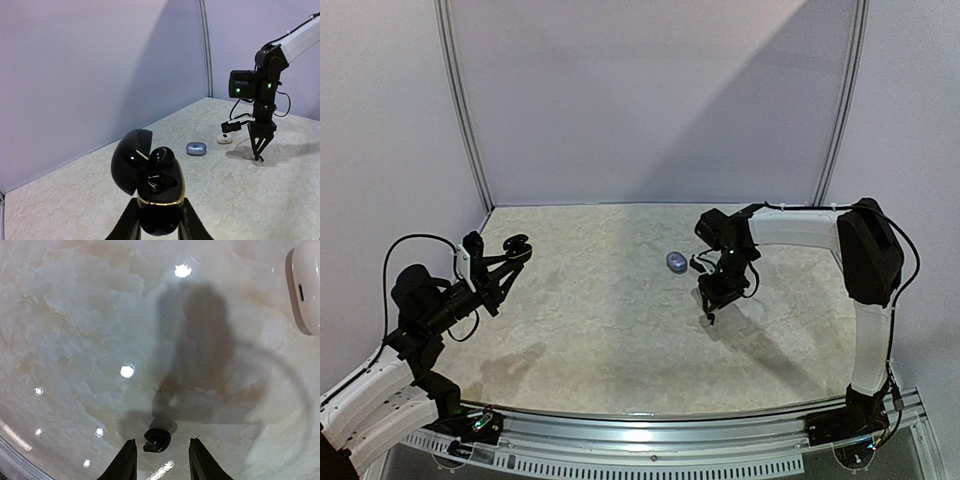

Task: Insert the wireless bluetooth earbuds into the charging case

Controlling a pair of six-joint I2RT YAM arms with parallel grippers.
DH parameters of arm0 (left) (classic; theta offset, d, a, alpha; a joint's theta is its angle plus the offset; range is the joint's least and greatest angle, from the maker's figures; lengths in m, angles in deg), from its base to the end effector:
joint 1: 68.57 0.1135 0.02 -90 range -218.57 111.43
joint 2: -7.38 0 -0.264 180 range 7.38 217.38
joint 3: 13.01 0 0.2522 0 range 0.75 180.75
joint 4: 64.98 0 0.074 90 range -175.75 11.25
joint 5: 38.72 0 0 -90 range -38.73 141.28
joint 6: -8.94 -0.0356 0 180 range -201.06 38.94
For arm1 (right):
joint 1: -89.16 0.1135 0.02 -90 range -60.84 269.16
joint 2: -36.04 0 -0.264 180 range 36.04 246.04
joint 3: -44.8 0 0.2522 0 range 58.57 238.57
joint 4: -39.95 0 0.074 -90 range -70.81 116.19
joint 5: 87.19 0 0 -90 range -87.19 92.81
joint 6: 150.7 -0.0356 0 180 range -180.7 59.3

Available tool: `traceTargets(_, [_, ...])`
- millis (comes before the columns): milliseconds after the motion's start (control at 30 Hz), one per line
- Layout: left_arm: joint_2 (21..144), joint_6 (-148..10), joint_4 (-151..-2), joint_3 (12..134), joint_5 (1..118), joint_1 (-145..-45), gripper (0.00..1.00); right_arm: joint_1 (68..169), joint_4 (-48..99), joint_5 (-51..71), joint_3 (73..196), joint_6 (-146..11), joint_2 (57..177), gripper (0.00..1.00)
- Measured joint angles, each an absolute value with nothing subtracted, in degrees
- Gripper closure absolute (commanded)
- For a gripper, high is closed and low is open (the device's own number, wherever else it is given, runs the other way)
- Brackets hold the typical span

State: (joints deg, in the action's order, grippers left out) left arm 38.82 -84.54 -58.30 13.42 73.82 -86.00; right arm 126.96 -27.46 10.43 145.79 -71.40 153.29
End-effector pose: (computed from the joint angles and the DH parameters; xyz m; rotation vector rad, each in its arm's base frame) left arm 0.1417 -0.0588 0.2323 0.5875 1.4504 -0.4949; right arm 0.3092 0.2459 0.1690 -0.7338 2.9964 0.2574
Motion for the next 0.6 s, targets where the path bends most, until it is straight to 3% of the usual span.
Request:
traceTargets(100, [38.91, -84.54, -58.32, 13.40, 73.82, -86.00, 1.00, 126.98, -27.30, 10.54, 144.23, -73.35, 153.23, 0.65])
traceTargets(267, [38.91, -84.54, -58.36, 13.40, 73.86, -86.00, 1.00, 126.96, -27.11, 10.87, 143.53, -75.14, 153.23, 0.75])
traceTargets(600, [38.91, -84.54, -58.41, 13.40, 73.89, -86.00, 1.00, 126.96, -25.69, 11.87, 143.49, -76.19, 153.60, 0.80])
